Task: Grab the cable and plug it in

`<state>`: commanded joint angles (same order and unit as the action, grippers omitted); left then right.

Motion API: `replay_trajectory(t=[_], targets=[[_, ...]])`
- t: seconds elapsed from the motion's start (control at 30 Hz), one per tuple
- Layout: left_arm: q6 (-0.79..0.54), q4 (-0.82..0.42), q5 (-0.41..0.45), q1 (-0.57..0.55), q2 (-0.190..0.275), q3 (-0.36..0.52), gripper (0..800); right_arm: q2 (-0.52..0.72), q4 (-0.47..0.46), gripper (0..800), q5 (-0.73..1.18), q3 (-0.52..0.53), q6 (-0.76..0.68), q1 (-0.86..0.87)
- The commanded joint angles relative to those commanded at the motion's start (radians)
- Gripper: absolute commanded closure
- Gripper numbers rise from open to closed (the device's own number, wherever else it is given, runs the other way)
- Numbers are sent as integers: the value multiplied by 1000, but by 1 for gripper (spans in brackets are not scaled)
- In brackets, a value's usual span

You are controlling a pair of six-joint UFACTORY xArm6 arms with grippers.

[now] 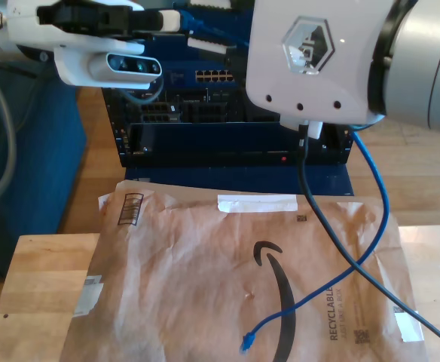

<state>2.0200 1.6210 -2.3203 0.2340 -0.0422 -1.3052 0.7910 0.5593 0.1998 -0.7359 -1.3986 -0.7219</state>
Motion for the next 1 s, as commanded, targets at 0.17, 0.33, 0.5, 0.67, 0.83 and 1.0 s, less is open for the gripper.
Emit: replay_trajectory(t=[0.17, 0.33, 0.5, 0.67, 0.83, 1.0], targets=[[5, 0, -2, 2, 0, -2, 793, 0, 0, 576, 2, 0, 0, 0], [2, 3, 2, 0, 0, 0, 698, 0, 0, 738, -2, 0, -2, -2], [-2, 28, -2, 0, 0, 6, 428, 2, 2, 799, 0, 0, -3, -9], [-2, 29, 3, 0, 0, 5, 229, 0, 3, 799, 0, 2, -12, -9], [3, 28, 15, 8, 2, -3, 7, -15, 0, 800, 9, -3, -86, -8], [2, 25, 98, 77, 2, -8, 6, -51, 0, 800, 130, -35, -121, 3]])
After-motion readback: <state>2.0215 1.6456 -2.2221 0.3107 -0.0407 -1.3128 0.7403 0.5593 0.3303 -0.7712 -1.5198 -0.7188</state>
